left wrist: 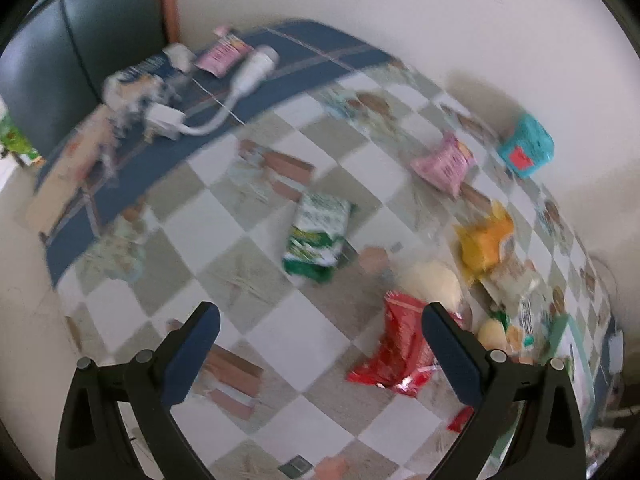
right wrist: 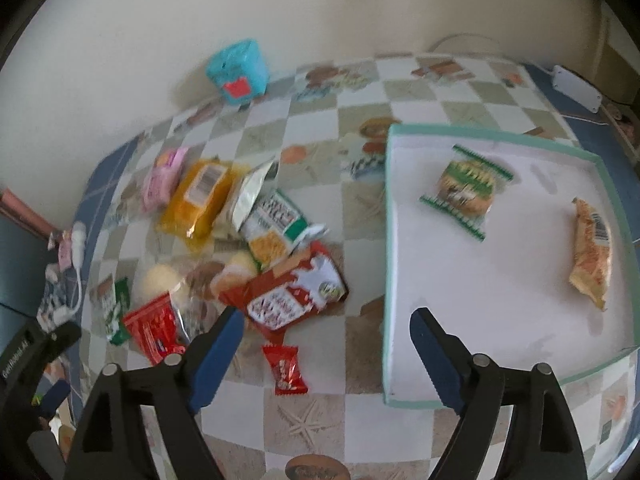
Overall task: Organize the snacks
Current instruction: 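Grasp the red wrapped bread with the left tool while the right tool grasps the red candy, then carry the red bread and red candy into the tray and release both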
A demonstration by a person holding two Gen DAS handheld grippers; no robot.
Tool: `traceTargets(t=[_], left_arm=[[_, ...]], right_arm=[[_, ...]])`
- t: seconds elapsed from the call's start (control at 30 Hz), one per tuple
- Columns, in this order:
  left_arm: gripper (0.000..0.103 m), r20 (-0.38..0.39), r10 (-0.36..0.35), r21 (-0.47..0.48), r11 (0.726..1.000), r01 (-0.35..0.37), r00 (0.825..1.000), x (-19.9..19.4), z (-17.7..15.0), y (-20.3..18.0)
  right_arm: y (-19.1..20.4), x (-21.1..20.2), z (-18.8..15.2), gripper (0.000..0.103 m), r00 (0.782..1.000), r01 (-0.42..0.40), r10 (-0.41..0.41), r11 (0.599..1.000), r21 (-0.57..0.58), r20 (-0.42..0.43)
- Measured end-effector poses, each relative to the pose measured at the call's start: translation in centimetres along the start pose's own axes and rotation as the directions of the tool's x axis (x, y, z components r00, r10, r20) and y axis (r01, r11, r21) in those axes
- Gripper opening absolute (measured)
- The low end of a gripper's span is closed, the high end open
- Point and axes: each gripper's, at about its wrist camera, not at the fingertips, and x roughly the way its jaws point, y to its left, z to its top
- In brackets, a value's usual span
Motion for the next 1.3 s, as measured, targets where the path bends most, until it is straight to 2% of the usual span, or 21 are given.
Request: traceTargets(t=[0.27, 0.4, 0.47, 0.53, 0.63, 0.9, 1.03, 1.1, 1.23, 1.3], left_arm=[[0.101, -0.055, -0.021, 0.107, 0.994, 0.027, 0.998, 1.3, -1.0, -3.0], [0.101, -0.094, -0.069, 0.152, 0.985, 0.083, 0.993, 1.8, -1.4, -4.5], [0.101, -0.107, -0.07, 0.174, 0.981, 0.088, 0.992, 2.1, -1.6, -5.1], [0.101, -0.119, -0.057, 0.193, 0.978, 0.079, 0.991, 2.5, -1.8, -5.6], [0.101, -0.151, -0.048, 0.206, 0.975, 0.079, 0.987, 3.6, -2.1, -6.1], [0.1, -0.22, -0.015, 0.239, 0.969, 0.069, 0.975, 6.1, -2.8, -7.3], [0.099, -0.223, -0.006, 0.251, 0.966, 0.063, 0.975, 6.5, -2.9, -7.7], [0.098, -0.219, -0.007, 0.252, 0.966, 0.064, 0.976, 6.4, -2.8, -7.7], [0.074, -0.222, -0.009, 0.253, 0.965, 0.067, 0.975, 6.5, -2.4, -8.4], [0.069, -0.232, -0.009, 0.251, 0.965, 0.069, 0.973, 6.7, -2.4, -8.5]], right_arm=[[1.3, 1.3, -0.9, 0.088, 0.999, 0.031, -0.034, 0.996, -0.083, -0.04], [1.8, 1.5, -1.2, 0.087, 0.999, 0.025, -0.029, 0.993, -0.113, -0.039], [2.1, 1.3, -1.1, 0.083, 0.999, 0.03, -0.033, 0.991, -0.13, -0.024], [2.5, 1.2, -1.2, 0.073, 1.0, 0.021, -0.025, 0.989, -0.148, -0.019], [2.8, 1.6, -1.5, 0.064, 0.999, 0.009, -0.015, 0.988, -0.156, -0.037], [2.7, 3.8, -2.3, 0.05, 0.994, 0.003, -0.022, 0.987, -0.163, -0.111], [2.9, 4.4, -2.6, 0.039, 0.991, -0.005, -0.018, 0.985, -0.174, -0.129], [2.9, 4.5, -2.6, 0.037, 0.991, -0.008, -0.016, 0.984, -0.178, -0.132], [3.4, 4.7, -3.0, 0.03, 0.991, -0.002, -0.025, 0.979, -0.202, -0.129], [3.6, 4.8, -3.2, 0.027, 0.991, -0.006, -0.021, 0.979, -0.206, -0.129]])
